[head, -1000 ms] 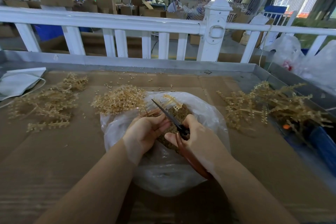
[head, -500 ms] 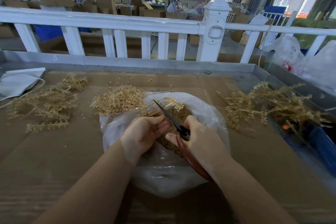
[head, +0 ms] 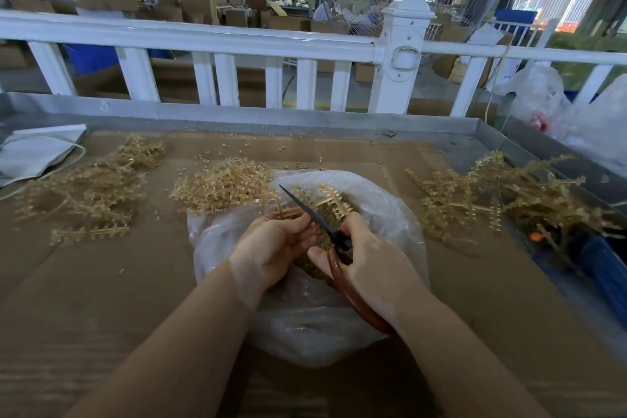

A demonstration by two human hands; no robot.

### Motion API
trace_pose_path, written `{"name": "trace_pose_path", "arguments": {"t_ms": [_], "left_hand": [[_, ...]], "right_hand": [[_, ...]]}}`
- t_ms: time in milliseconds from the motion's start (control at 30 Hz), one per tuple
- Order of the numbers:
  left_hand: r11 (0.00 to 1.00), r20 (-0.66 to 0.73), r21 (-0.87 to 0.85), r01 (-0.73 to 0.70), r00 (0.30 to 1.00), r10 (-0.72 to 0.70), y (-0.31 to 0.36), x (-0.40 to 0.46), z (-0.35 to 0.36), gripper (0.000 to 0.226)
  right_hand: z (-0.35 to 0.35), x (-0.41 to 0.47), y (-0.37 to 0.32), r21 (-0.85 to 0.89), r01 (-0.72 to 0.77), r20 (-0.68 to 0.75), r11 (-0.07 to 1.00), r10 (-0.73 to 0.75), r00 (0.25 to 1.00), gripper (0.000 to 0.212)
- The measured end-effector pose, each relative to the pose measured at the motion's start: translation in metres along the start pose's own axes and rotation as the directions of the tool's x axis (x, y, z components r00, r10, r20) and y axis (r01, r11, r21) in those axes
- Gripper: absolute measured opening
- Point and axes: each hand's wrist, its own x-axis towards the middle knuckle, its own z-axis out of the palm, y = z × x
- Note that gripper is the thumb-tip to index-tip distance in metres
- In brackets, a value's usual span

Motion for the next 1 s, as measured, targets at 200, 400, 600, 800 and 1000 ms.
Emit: {"name": "trace_pose_path", "arguments": {"t_ms": [200,400,600,800,1000], "left_hand": [[1.0,-0.005,0.01,0.001,1.0,-0.001,0.0,-0.001,0.001,0.012],[1.0,-0.01,0.021,0.022,1.0,-0.022,0.001,-0.002,0.001,0.011],[1.0,-0.038,0.005,0.003,0.999,-0.003,-0.001,0.001,-0.001,0.012],[0.989,-0.143,-0.098,-0.112,0.985,0.097,-0.007,0.006,0.0,0.009],[0.984,-0.188,-0.088,-0.154,0.973,0.135,-0.01,0.004,0.004,0.015]], "right_hand": [[0.003,0.001,0.003,-0.01,0.009,-0.043,1.0,-0.01,0.999,0.039],[0.003,0.005,0.006,-0.066,0.034,-0.052,0.997,-0.038,0.998,0.041],[0.007,0.001,0.01,-0.123,0.059,-0.094,0.991,-0.071,0.993,0.039],[0.014,-0.004,0.022,-0.223,0.004,-0.173,0.975,-0.043,0.984,0.039],[0.023,-0.008,0.028,-0.25,-0.014,-0.261,0.968,-0.053,0.964,0.04]]}}
